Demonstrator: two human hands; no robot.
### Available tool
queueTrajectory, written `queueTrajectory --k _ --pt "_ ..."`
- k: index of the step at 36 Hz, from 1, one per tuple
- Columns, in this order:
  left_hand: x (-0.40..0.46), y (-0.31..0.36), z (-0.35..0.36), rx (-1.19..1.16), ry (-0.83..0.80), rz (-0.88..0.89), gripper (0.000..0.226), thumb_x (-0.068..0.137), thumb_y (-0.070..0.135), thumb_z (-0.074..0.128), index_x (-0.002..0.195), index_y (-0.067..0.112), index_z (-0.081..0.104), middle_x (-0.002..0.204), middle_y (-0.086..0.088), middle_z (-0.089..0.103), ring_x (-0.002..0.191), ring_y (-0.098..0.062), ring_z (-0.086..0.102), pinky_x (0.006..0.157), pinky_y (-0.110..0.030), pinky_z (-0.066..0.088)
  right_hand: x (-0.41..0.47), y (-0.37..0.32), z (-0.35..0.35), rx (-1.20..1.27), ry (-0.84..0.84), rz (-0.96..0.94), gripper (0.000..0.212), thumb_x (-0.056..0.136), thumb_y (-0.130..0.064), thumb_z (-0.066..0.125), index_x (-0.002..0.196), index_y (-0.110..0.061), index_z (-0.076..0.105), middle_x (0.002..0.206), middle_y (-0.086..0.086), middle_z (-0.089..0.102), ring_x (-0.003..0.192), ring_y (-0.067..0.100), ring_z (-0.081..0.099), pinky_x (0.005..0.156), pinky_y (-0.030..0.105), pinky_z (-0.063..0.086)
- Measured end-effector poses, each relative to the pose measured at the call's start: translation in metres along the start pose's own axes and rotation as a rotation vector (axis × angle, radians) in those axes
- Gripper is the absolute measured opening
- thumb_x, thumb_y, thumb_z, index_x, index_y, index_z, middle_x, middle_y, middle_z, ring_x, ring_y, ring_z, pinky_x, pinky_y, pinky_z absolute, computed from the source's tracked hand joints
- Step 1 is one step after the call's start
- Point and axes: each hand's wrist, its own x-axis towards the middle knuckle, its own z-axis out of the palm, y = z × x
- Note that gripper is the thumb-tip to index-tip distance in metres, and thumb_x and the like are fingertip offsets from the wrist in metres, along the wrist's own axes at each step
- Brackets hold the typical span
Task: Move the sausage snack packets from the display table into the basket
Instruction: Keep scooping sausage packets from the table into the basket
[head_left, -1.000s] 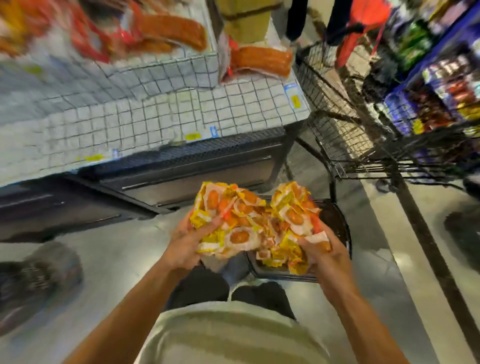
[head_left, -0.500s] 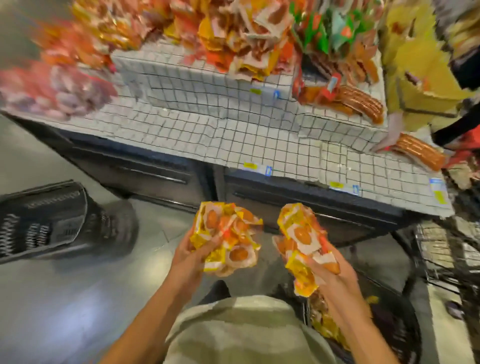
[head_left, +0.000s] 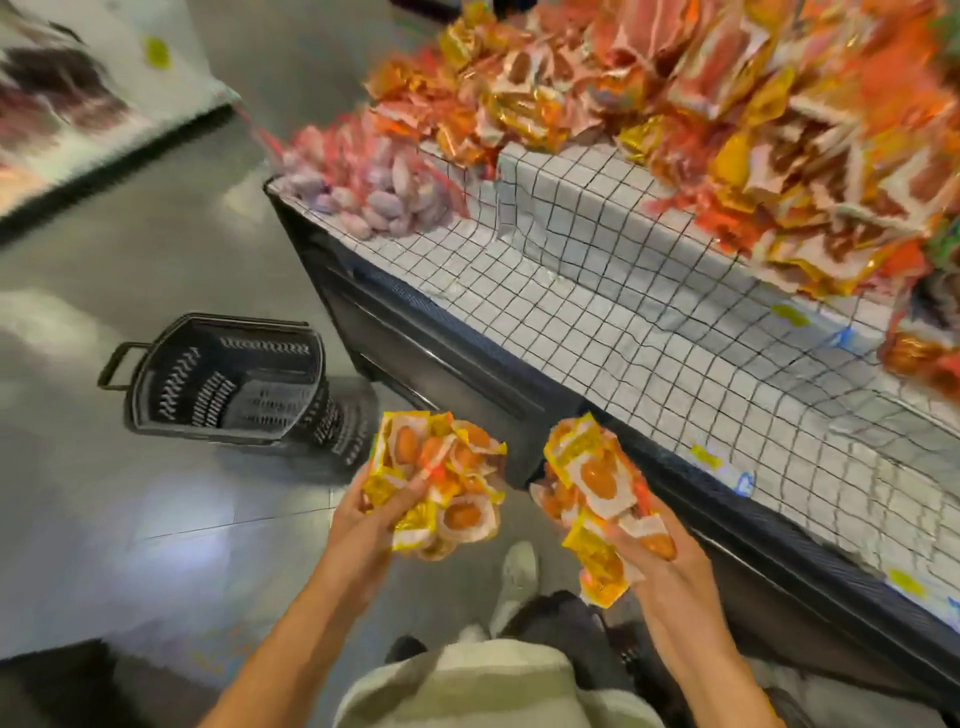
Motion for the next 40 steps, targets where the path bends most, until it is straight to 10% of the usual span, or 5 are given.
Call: queueTrajectory --k 14,20,28,40 --pt "0.130 0.107 0.006 0.040 0.113 0.042 0.046 0.085 0.005 0.073 0.129 0.014 0.062 0.120 -0.016 0.072 0.107 -0.034 0.071 0.083 -0.043 0.062 0.144 -0.052 0.109 0.029 -0.068 -0.029 0.067 0.078 -0.006 0.078 0.138 -0.028 0.060 0.120 -0.001 0.075 0.112 0.021 0.071 0.097 0.047 0.055" --pt "0.196 0.163 0.013 0.077 0.131 0.047 0.043 0.081 0.014 0.079 0.121 0.021 0.066 0.112 -0.015 0.074 0.087 -0.031 0.075 0.054 -0.040 0.060 0.207 -0.079 0.155 0.018 -0.021 -0.039 0.057 0.078 -0.005 0.079 0.128 -0.028 0.066 0.109 -0.002 0.078 0.100 0.017 0.075 0.072 0.027 0.062" --pt "0.292 0.198 0.040 0.163 0.034 -0.017 0.048 0.085 0.011 0.076 0.131 0.012 0.060 0.116 -0.014 0.074 0.103 -0.033 0.073 0.074 -0.041 0.063 0.235 -0.097 0.176 0.065 0.144 -0.077 0.056 0.081 0.003 0.076 0.096 -0.050 0.074 0.098 -0.011 0.079 0.088 0.007 0.075 0.061 0.019 0.059" --pt "0.436 0.192 0.097 0.526 -0.176 -0.066 0.054 0.090 0.015 0.075 0.138 0.018 0.050 0.121 -0.006 0.070 0.114 -0.031 0.067 0.101 -0.059 0.051 0.225 -0.092 0.187 0.086 0.479 -0.156 0.057 0.084 -0.008 0.076 0.128 -0.043 0.066 0.118 -0.009 0.075 0.107 0.010 0.071 0.078 0.021 0.060"
